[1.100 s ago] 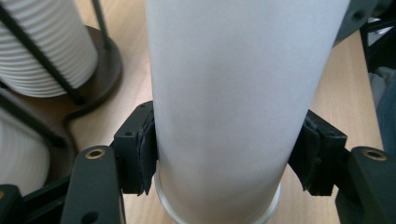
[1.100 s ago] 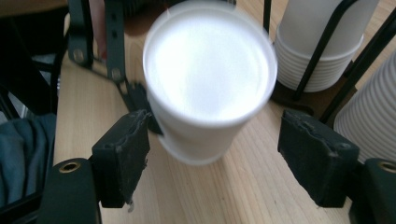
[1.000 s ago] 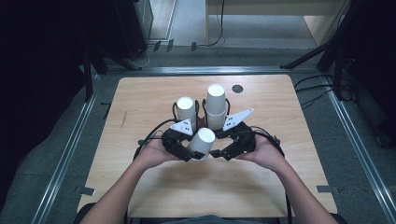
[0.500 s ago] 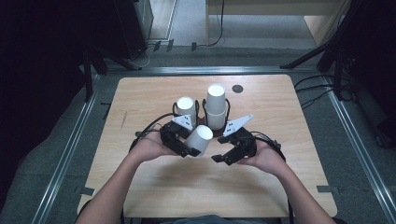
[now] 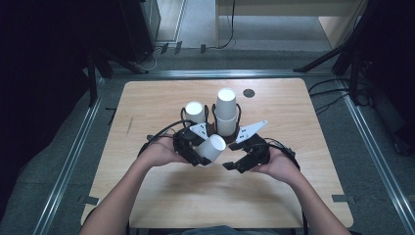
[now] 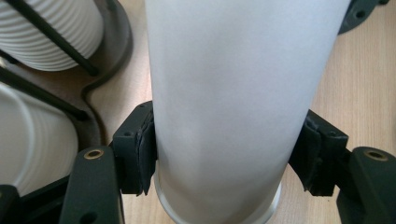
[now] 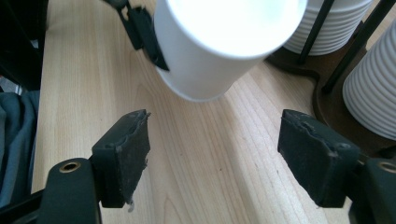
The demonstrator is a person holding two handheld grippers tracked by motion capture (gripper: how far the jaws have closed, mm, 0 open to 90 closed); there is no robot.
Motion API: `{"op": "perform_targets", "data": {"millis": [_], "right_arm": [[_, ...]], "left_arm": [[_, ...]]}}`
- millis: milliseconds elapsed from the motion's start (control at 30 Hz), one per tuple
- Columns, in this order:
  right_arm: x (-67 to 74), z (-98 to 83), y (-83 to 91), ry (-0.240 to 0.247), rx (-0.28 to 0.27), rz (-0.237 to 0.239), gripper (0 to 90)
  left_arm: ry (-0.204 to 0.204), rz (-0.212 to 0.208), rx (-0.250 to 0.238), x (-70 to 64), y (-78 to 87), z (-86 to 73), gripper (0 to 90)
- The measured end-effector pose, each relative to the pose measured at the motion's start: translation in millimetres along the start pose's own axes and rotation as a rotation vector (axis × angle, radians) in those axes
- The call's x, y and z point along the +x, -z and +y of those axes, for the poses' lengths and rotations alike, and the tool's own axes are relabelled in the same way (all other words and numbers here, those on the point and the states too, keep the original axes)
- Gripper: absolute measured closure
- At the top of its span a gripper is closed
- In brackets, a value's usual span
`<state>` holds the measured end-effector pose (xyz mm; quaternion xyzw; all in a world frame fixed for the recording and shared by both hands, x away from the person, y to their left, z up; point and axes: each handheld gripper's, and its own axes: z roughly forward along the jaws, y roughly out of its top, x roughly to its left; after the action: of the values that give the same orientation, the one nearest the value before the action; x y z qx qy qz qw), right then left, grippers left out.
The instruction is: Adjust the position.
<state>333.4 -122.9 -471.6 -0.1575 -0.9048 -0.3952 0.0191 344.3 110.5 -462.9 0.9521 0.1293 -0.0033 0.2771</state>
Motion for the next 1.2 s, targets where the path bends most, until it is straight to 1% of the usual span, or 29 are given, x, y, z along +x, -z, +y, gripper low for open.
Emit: {"op": "perform_targets", "data": {"millis": [133, 167, 200, 300, 333, 400, 433, 467, 533, 567, 600, 667, 733, 767, 800, 833, 867, 933, 967, 1000, 1033, 1067, 1100, 1133, 1167, 1200], "right_arm": [[-0.2, 1.0, 0.5, 0.011, -0.009, 0.003, 25.5], [-0.3, 1.4, 0.7, 0.018, -0.012, 0.004, 25.6], [0.2, 2.0, 1.0, 0.018, -0.013, 0.006, 25.6], [0.9, 3.0, 0.4, 0.029, -0.019, 0.011, 25.7], [1.6, 3.4, -0.2, 0.031, -0.020, 0.016, 25.7], [1.9, 3.9, -0.9, 0.038, -0.019, 0.021, 25.7], [2.7, 4.4, -1.6, 0.042, -0.015, 0.023, 25.8], [3.2, 5.0, -2.7, 0.052, -0.013, 0.030, 25.8], [4.5, 6.3, -4.6, 0.072, -0.003, 0.049, 26.8], [5.4, 7.0, -6.5, 0.097, 0.008, 0.050, 27.6], [6.2, 7.1, -6.9, 0.098, 0.016, 0.055, 28.6], [6.7, 7.2, -7.7, 0.104, 0.017, 0.056, 29.4], [8.3, 7.9, -8.5, 0.105, 0.026, 0.070, 32.1], [8.3, 7.9, -8.5, 0.105, 0.026, 0.070, 32.1], [8.6, 8.1, -9.4, 0.117, 0.027, 0.081, 34.0], [8.6, 8.1, -9.4, 0.117, 0.027, 0.081, 34.0], [8.5, 8.3, -9.1, 0.123, 0.029, 0.081, 34.4], [10.1, 9.1, -7.4, 0.116, 0.038, 0.089, 34.9], [10.6, 11.0, -6.0, 0.126, 0.036, 0.079, 35.0], [11.5, 11.7, -5.0, 0.120, 0.039, 0.077, 35.0], [11.5, 11.7, -5.0, 0.120, 0.039, 0.077, 35.0], [12.0, 12.3, -3.4, 0.110, 0.037, 0.075, 35.0], [12.0, 12.3, -3.4, 0.110, 0.037, 0.075, 35.0], [11.1, 12.5, -1.8, 0.114, 0.028, 0.070, 34.8], [11.1, 12.5, -1.8, 0.114, 0.028, 0.070, 34.8], [10.4, 12.2, -0.8, 0.112, 0.024, 0.074, 34.7]], "left_arm": [[-0.012, -0.013, 0.019, -2.2, -7.1, 3.1, 33.1], [-0.021, -0.015, 0.033, -2.9, -8.9, 4.4, 33.0], [-0.040, -0.013, 0.051, -5.0, -12.0, 7.5, 32.7], [-0.061, -0.030, 0.055, -7.6, -15.4, 11.3, 32.7], [-0.061, -0.030, 0.055, -7.6, -15.4, 11.3, 32.7], [-0.076, -0.035, 0.068, -10.0, -19.3, 12.3, 32.7], [-0.091, -0.040, 0.077, -11.1, -21.0, 12.5, 32.8], [-0.097, -0.043, 0.079, -12.8, -22.8, 12.5, 32.6], [-0.122, -0.038, 0.088, -15.7, -24.9, 13.0, 32.5], [-0.131, -0.045, 0.090, -16.7, -25.1, 13.5, 32.5], [-0.139, -0.049, 0.089, -17.7, -25.3, 13.9, 32.5], [-0.149, -0.058, 0.085, -19.6, -26.1, 14.5, 32.5], [-0.155, -0.065, 0.088, -20.9, -27.5, 15.0, 32.2], [-0.155, -0.065, 0.088, -20.9, -27.5, 15.0, 32.2], [-0.152, -0.066, 0.091, -21.6, -27.9, 15.1, 32.3], [-0.162, -0.059, 0.097, -22.6, -27.7, 15.6, 32.3], [-0.163, -0.061, 0.101, -23.4, -27.1, 16.1, 32.4], [-0.159, -0.066, 0.095, -24.0, -25.9, 16.7, 32.2], [-0.161, -0.066, 0.091, -23.6, -25.2, 16.8, 30.9], [-0.161, -0.065, 0.090, -23.2, -24.3, 17.0, 30.1], [-0.147, -0.064, 0.084, -22.8, -23.8, 16.8, 30.1], [-0.127, -0.067, 0.084, -21.5, -23.3, 16.5, 27.7], [-0.103, -0.071, 0.079, -20.3, -23.0, 15.8, 27.7], [-0.084, -0.075, 0.051, -18.4, -21.8, 13.0, 25.2], [-0.084, -0.075, 0.051, -18.4, -21.8, 13.0, 24.0], [-0.075, -0.069, 0.031, -18.1, -21.2, 11.7, 24.0]]}}
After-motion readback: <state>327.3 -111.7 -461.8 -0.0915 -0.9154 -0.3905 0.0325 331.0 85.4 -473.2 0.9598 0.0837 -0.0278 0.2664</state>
